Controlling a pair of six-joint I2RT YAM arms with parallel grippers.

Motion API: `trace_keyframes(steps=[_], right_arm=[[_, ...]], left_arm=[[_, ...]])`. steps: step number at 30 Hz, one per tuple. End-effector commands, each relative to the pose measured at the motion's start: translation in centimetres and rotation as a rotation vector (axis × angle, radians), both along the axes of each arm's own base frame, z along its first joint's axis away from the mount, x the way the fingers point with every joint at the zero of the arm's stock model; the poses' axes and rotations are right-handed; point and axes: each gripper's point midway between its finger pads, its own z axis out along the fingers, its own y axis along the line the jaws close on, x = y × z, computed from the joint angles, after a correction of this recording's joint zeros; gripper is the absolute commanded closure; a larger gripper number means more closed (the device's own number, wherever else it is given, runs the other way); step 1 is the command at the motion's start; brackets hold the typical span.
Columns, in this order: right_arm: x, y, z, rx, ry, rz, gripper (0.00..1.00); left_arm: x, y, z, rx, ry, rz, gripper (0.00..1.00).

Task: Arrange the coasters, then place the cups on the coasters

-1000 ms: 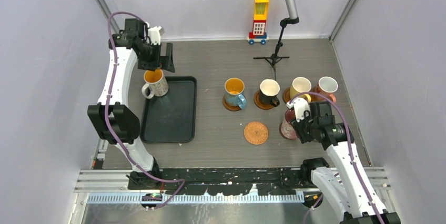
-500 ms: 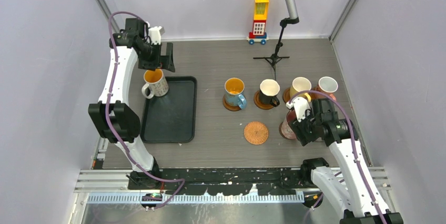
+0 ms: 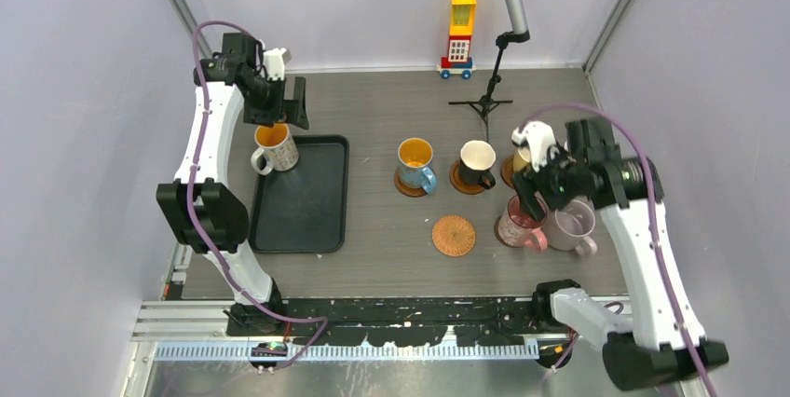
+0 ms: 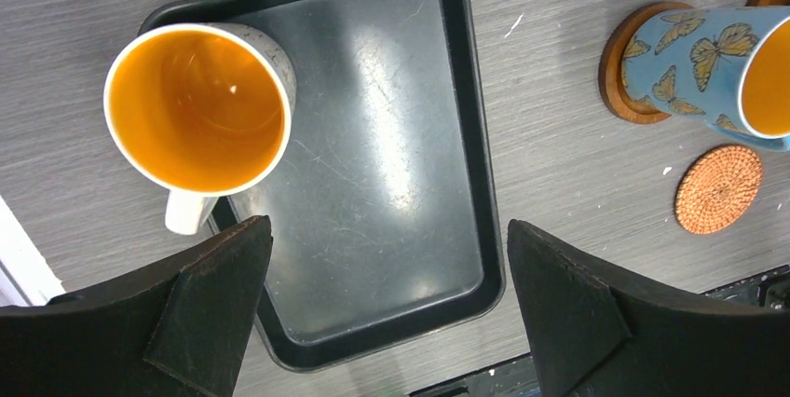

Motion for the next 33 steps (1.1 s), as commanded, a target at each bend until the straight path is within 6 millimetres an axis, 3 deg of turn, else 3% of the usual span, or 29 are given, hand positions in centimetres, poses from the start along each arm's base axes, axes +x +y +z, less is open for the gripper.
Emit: trace_keyframes(steps=[1, 8, 13, 18, 25, 30, 33], right_arm=[[5.0, 3.7, 2.9, 0.123, -0.027, -0.012, 0.23], [10.3, 11.5, 6.4, 0.197, -0.146, 0.092, 0.21], [13.1, 17.9, 7.2, 0.277, -0.158, 0.146, 0.21], [15.0, 22.8, 7.3, 0.361, -0.137, 0.162, 0.20], [16.9, 25.7, 7.4, 0.396, -0.132, 0.184, 0.20], [17.3, 26.8, 7.1, 0.413, -0.118, 0.186, 0.20], [17.2, 27.3, 7.0, 0.417, -0.112, 0.193, 0.20]], left_arm=[[-0.1, 2.3, 1.2, 0.038, -0.014, 0.051, 0.00], [-0.5, 8.2, -0.7, 0.039, 0.065, 0.107, 0.00], [-1.3, 9.3, -2.7, 0.016, 0.080, 0.057, 0.00], [-2.8, 9.5, -5.3, 0.011, 0.115, 0.050, 0.00], [-3.4, 7.2, -8.4, -0.083, 0.107, 0.033, 0.00], [-3.6, 5.1, -8.9, -0.078, 0.084, -0.020, 0.00], [-3.6, 4.8, -8.2, -0.070, 0.062, -0.031, 0.00]])
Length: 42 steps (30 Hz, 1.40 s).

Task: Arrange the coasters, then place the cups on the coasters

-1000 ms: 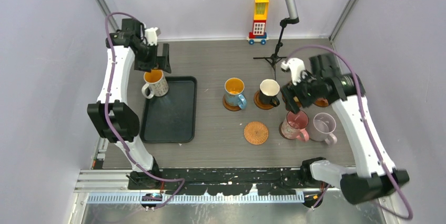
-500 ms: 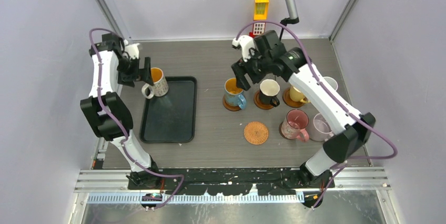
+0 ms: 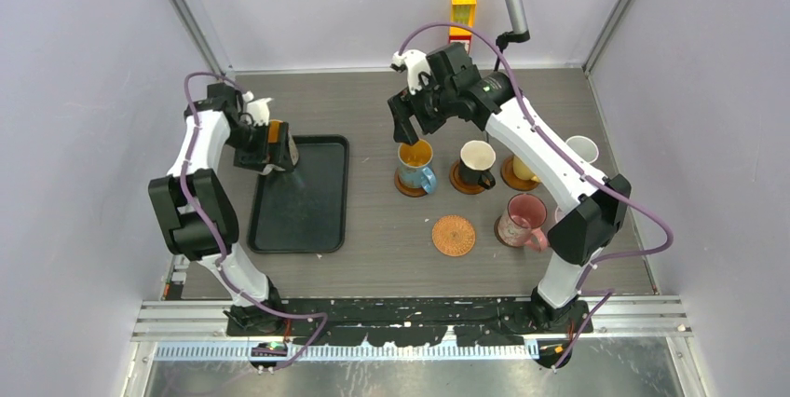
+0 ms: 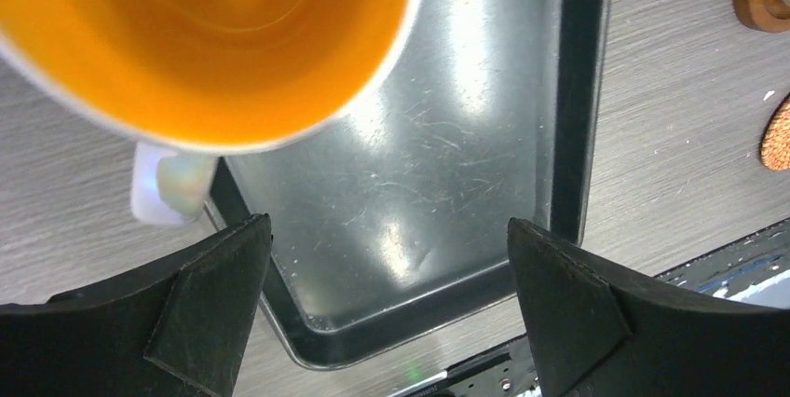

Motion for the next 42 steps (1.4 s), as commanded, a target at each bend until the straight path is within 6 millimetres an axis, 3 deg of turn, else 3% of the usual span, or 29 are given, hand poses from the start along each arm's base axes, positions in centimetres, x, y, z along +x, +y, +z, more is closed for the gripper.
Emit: trace_keyframes(steps=[1, 7, 12, 21, 33, 38, 41, 42], right_arm=[[0.4, 1.9, 2.7, 0.081, -0.050, 0.016, 0.20], [0.2, 1.8, 2.8, 0.078, -0.059, 0.012, 0.20], [0.2, 1.8, 2.9, 0.078, -0.062, 0.014, 0.20], [0.5, 1.7, 2.4, 0.063, -0.061, -0.004, 0.20], [2.0, 3.5, 1.1, 0.075, -0.038, -0.053, 0.20], [3.6, 5.1, 0.0, 0.078, -0.034, -0.118, 0.20], [4.5, 6.6, -0.7, 0.085, -0.026, -0.138, 0.20], [4.7, 7.3, -1.1, 0.083, -0.027, -0.139, 0.20]], left_arm=[[1.5, -0.7, 3.3, 0.017, -0.151, -0.036, 0.00], [2.4, 3.2, 6.0, 0.126, -0.273, -0.044, 0.00], [3.5, 3.9, 4.5, 0.138, -0.269, -0.080, 0.00], [3.3, -0.4, 3.2, -0.003, -0.250, -0.142, 0.00], [1.0, -7.4, 4.0, -0.049, -0.253, -0.185, 0.00], [1.0, -10.3, 5.5, -0.108, -0.272, -0.203, 0.00], [1.2, -10.2, 7.9, -0.134, -0.300, -0.178, 0.00], [1.5, -9.2, 8.9, -0.154, -0.320, -0.133, 0.00]])
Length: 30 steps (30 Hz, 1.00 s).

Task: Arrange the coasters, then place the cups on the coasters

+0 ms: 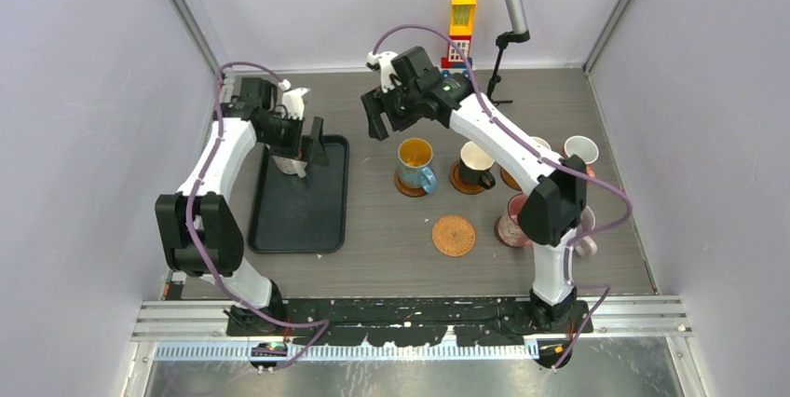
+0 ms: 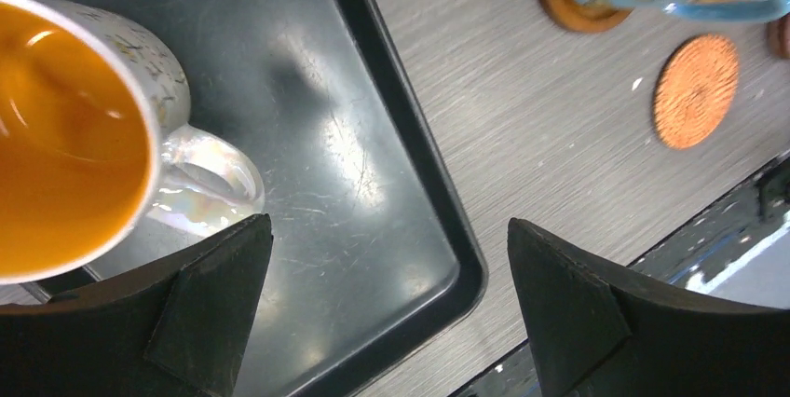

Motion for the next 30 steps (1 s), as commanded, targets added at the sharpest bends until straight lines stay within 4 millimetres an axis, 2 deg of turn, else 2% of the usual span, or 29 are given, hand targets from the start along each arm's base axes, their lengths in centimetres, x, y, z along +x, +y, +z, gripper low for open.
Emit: trace_keyframes(steps=[1, 3, 5, 8, 11, 17, 23, 27, 29, 30], right_arm=[[1.9, 3.6, 1.5, 0.066, -0.069, -0.042, 0.20], [1.8, 5.7, 0.6, 0.061, -0.073, -0.027, 0.20], [1.3, 8.2, 0.0, 0.059, -0.086, 0.001, 0.20], [0.2, 12.0, -0.6, 0.071, -0.105, 0.047, 0.20], [-0.7, 15.4, -1.1, 0.081, -0.133, 0.072, 0.20], [-2.3, 19.7, -3.7, 0.062, -0.173, 0.083, 0.20], [-1.5, 21.6, -6.3, 0.028, -0.237, 0.052, 0.23], [-0.5, 22.4, -7.3, 0.024, -0.278, 0.034, 0.28], [-0.1, 22.5, -7.4, 0.023, -0.296, 0.026, 0.33], [0.1, 22.6, -7.5, 0.020, -0.305, 0.022, 0.39]], left_arm=[[1.8, 1.7, 6.7, -0.113, -0.146, 0.122, 0.00], [2.4, 5.0, 8.8, -0.118, -0.191, 0.235, 0.00], [2.6, 7.8, 10.1, -0.088, -0.215, 0.323, 0.00], [2.3, 11.4, 10.6, -0.028, -0.205, 0.438, 0.00], [1.9, 13.5, 10.5, -0.007, -0.186, 0.512, 0.00], [0.4, 15.3, 10.4, 0.013, -0.198, 0.568, 0.00], [-0.6, 16.2, 10.5, 0.038, -0.211, 0.587, 0.00], [-1.0, 16.6, 10.9, 0.039, -0.219, 0.595, 0.00], [-1.2, 16.7, 10.9, 0.041, -0.219, 0.599, 0.00], [-1.4, 16.8, 10.9, 0.042, -0.218, 0.600, 0.00]])
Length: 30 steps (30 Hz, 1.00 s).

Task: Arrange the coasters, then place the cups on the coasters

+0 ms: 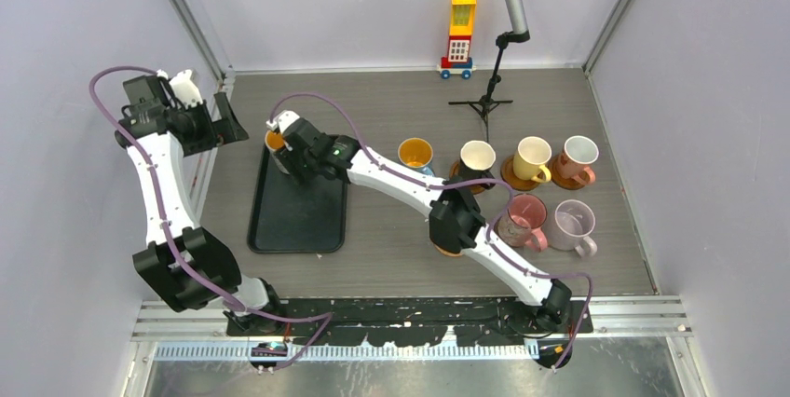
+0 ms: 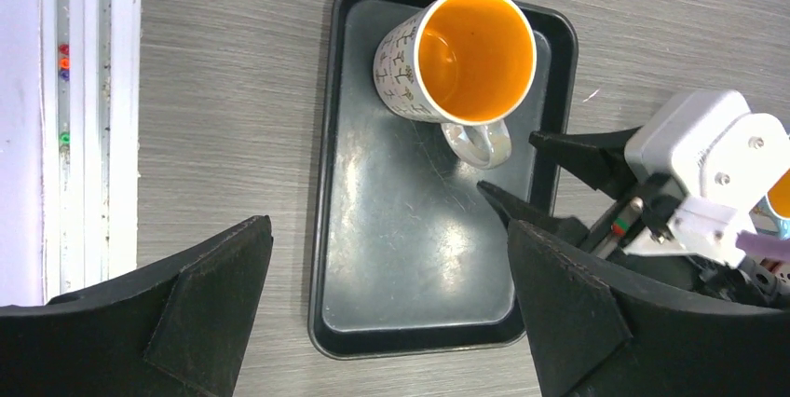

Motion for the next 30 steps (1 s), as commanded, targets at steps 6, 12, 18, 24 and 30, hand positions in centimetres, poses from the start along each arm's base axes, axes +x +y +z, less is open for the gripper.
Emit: trace_keyframes(steps=[6, 12, 18, 24, 30], right_arm=[[2.8, 0.6, 3.3, 0.065, -0.137, -0.047, 0.63], [1.9, 1.0, 3.6, 0.074, -0.116, 0.016, 0.80], [1.6, 0.3, 4.6, 0.064, -0.120, 0.028, 0.91], [0.2, -1.6, 6.4, 0.045, -0.092, 0.034, 0.96], [-2.1, -4.3, 6.8, 0.009, -0.033, 0.052, 0.97]], left_arm=[[-1.4, 0.8, 1.0, 0.036, -0.033, 0.003, 0.00], [-1.2, 1.1, 0.8, 0.026, -0.029, 0.002, 0.00], [-0.9, 1.2, 0.8, 0.021, -0.033, -0.003, 0.00], [-0.7, 0.9, 0.6, 0.000, -0.032, -0.008, 0.00], [-0.8, 0.7, 0.4, -0.020, -0.029, -0.005, 0.00]])
